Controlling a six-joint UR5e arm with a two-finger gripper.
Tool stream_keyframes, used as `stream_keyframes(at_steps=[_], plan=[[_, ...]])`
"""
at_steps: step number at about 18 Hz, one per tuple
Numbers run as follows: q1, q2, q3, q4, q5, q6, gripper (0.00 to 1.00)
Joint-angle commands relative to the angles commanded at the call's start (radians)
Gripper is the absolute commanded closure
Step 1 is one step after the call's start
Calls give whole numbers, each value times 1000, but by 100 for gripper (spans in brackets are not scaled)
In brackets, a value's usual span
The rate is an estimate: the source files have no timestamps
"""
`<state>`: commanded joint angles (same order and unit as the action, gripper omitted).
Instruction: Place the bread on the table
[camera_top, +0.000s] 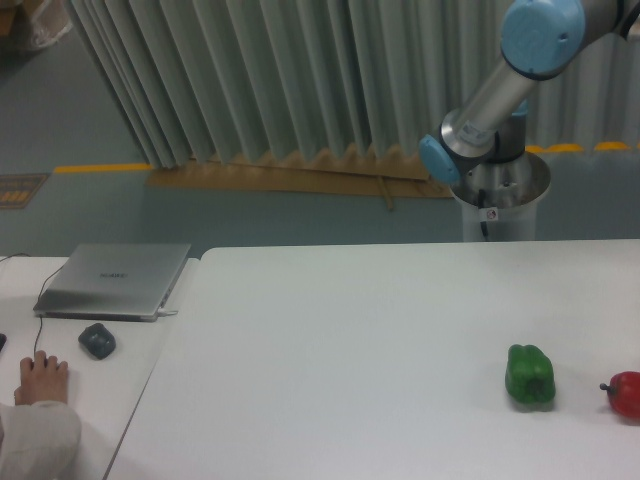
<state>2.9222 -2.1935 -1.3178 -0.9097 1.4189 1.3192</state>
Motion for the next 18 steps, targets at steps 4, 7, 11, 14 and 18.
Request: stream_keyframes(at_steps=[4,7,11,14,18], plan=[[0,5,18,6,0,26,0],[0,-29,48,6,8,40,0],[-2,-40,31,6,25,34,0],[0,-48,25,6,23,32,0],[0,-60,20,5,25,31,0]])
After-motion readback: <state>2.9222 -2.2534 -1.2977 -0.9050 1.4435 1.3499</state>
